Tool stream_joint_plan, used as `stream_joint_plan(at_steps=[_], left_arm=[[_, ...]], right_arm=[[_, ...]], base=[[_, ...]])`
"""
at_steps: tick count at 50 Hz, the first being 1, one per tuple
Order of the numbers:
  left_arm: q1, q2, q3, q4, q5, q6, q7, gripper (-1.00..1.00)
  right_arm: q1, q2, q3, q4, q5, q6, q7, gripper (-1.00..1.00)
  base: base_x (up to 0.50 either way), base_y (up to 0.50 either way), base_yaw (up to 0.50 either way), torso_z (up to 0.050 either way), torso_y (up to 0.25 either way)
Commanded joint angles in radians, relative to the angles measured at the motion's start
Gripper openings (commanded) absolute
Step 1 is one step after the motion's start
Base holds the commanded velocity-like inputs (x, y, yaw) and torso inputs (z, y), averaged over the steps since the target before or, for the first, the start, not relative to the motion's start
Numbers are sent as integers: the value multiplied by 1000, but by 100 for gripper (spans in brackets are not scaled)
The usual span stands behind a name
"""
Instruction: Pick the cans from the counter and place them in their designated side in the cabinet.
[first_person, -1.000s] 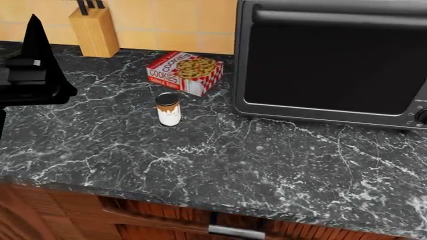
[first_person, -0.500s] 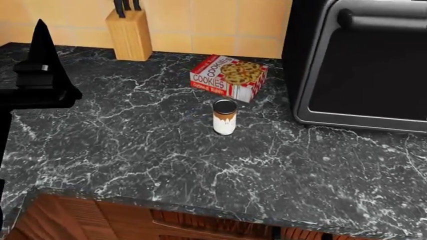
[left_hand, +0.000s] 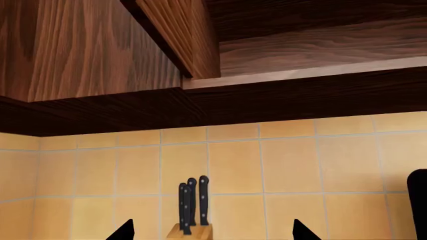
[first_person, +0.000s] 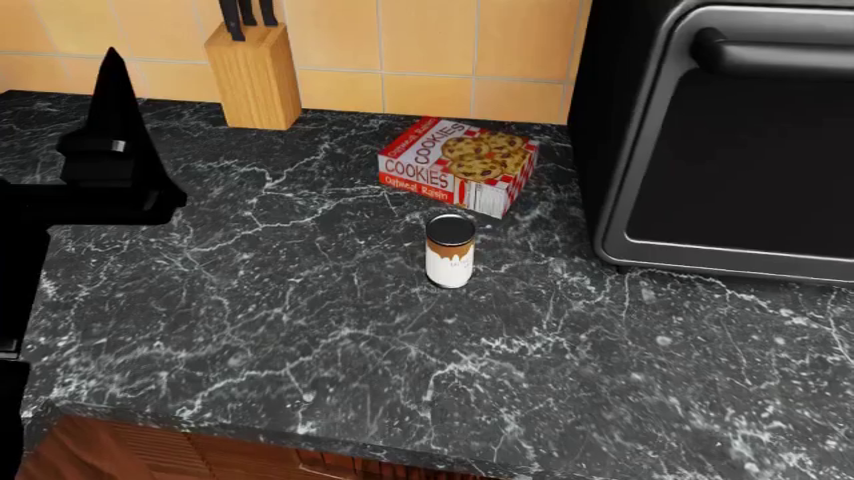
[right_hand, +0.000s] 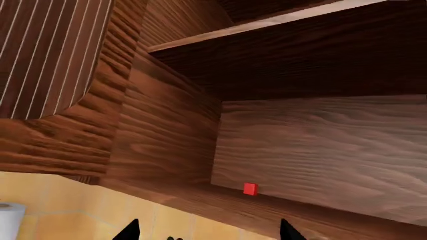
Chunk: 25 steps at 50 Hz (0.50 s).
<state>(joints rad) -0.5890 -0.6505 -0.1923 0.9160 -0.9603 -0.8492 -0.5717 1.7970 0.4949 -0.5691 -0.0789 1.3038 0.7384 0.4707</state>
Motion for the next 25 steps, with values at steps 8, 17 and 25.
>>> stream_joint_plan(at_steps=[8, 17, 25], left_arm=[[10, -1, 14, -7, 13, 18, 7, 100], [8, -4, 13, -6, 6, 19, 0, 100], [2, -6, 17, -4, -2, 17, -9, 100]], right_arm=[[-87, -19, -5, -23, 41, -19, -30, 100], [-133, -22, 14, -30, 144, -1, -43, 100], [-156, -39, -5, -23, 172, 14, -63, 100]], base=[[303, 44, 0, 0, 0], [29, 4, 0, 0, 1], [0, 0, 0, 0, 0]])
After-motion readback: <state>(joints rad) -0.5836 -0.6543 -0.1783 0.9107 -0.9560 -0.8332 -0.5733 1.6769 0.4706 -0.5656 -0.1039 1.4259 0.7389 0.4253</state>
